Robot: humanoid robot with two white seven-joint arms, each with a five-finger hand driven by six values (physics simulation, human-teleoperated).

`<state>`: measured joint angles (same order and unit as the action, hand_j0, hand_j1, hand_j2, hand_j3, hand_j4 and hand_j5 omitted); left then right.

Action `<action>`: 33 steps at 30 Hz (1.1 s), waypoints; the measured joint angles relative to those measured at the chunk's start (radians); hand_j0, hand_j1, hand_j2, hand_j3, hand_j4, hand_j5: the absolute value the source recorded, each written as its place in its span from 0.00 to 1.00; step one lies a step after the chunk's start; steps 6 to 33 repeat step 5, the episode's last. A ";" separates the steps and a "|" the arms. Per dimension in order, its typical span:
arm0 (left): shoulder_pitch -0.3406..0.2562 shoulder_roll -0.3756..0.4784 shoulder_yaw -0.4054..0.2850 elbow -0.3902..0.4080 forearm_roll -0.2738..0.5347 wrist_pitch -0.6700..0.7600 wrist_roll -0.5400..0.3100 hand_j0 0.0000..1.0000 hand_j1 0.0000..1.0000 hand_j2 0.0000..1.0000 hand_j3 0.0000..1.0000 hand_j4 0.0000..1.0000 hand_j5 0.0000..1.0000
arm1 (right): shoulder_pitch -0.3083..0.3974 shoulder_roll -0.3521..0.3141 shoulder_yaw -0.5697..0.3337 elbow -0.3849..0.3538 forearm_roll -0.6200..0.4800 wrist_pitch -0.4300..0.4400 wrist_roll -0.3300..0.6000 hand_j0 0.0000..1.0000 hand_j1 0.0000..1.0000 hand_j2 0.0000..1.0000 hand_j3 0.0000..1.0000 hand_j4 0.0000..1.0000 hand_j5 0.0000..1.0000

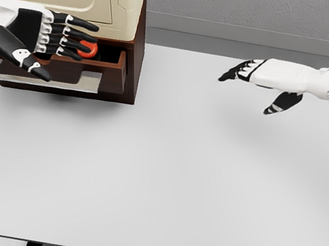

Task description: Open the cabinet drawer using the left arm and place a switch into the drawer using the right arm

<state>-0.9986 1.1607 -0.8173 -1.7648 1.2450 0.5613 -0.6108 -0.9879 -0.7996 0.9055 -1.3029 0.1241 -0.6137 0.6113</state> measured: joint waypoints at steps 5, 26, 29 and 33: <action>0.017 -0.005 -0.001 0.000 -0.003 0.005 0.000 1.00 1.00 1.00 1.00 1.00 1.00 | -0.005 -0.025 -0.025 0.000 0.000 0.000 0.000 1.00 1.00 1.00 1.00 1.00 1.00; 0.017 -0.005 -0.001 0.000 -0.003 0.005 0.000 1.00 1.00 1.00 1.00 1.00 1.00 | -0.005 -0.025 -0.025 0.000 0.000 0.000 0.000 1.00 1.00 1.00 1.00 1.00 1.00; 0.017 -0.005 -0.001 0.000 -0.003 0.005 0.000 1.00 1.00 1.00 1.00 1.00 1.00 | -0.005 -0.025 -0.025 0.000 0.000 0.000 0.000 1.00 1.00 1.00 1.00 1.00 1.00; 0.017 -0.005 -0.001 0.000 -0.003 0.005 0.000 1.00 1.00 1.00 1.00 1.00 1.00 | -0.005 -0.025 -0.025 0.000 0.000 0.000 0.000 1.00 1.00 1.00 1.00 1.00 1.00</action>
